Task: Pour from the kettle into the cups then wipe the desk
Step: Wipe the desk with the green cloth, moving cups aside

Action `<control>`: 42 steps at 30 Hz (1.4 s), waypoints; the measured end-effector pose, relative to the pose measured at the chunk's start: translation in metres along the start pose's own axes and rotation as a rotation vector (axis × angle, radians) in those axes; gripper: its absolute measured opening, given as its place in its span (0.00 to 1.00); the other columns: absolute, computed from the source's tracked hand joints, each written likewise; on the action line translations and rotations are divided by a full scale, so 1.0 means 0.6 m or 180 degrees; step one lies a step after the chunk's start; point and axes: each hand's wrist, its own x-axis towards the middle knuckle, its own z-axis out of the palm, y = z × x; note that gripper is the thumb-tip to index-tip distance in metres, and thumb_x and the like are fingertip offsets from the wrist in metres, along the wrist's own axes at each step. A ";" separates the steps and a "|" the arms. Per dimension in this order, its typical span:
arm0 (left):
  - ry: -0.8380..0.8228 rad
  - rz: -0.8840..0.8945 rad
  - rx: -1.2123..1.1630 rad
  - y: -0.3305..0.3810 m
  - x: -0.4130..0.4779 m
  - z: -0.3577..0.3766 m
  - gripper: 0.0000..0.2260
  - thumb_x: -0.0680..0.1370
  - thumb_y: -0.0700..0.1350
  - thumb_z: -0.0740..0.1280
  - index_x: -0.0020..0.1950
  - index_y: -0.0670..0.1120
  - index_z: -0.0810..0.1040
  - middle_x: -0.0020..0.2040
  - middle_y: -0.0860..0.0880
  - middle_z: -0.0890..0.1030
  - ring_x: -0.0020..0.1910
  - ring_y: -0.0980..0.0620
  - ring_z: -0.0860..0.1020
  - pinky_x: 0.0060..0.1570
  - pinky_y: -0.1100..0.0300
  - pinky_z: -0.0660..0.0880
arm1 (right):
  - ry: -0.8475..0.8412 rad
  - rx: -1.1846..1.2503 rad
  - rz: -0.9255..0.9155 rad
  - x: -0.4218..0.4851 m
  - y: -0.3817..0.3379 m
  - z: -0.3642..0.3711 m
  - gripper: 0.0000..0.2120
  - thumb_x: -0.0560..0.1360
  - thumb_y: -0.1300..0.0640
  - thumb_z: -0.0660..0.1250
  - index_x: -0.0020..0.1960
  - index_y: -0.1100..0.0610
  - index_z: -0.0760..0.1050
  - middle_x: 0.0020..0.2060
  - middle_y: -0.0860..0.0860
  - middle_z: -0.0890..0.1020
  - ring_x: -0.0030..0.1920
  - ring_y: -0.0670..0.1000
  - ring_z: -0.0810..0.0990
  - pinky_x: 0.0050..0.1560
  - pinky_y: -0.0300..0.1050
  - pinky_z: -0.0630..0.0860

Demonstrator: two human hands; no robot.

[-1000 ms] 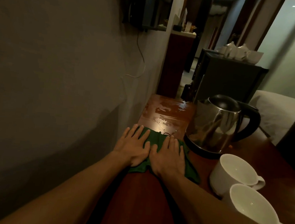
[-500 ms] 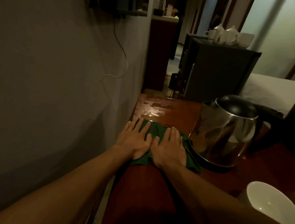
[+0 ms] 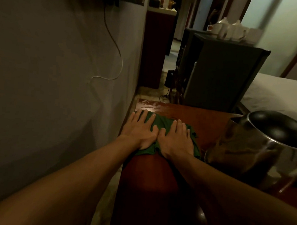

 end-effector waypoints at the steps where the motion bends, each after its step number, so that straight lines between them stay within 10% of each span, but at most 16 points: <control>1: 0.0005 0.0011 0.0018 -0.004 0.015 0.000 0.28 0.84 0.58 0.43 0.83 0.51 0.43 0.83 0.45 0.42 0.81 0.46 0.38 0.79 0.46 0.38 | -0.0004 -0.0005 0.0010 0.015 -0.002 0.000 0.33 0.83 0.43 0.43 0.81 0.60 0.41 0.81 0.54 0.42 0.80 0.51 0.39 0.78 0.50 0.37; 23: -0.0026 0.0017 0.0039 -0.059 0.241 -0.008 0.29 0.83 0.61 0.42 0.83 0.54 0.47 0.83 0.46 0.46 0.82 0.44 0.42 0.79 0.45 0.39 | 0.0055 -0.0100 -0.0050 0.251 -0.031 0.014 0.32 0.82 0.46 0.42 0.81 0.60 0.44 0.81 0.55 0.47 0.80 0.53 0.44 0.79 0.55 0.41; 42: -0.0089 0.0149 0.0016 0.013 -0.073 -0.003 0.26 0.85 0.54 0.40 0.82 0.49 0.42 0.83 0.47 0.42 0.81 0.46 0.37 0.79 0.46 0.38 | -0.0063 -0.0277 -0.0444 -0.062 0.007 0.004 0.30 0.83 0.45 0.38 0.81 0.58 0.40 0.81 0.53 0.41 0.80 0.50 0.39 0.79 0.52 0.39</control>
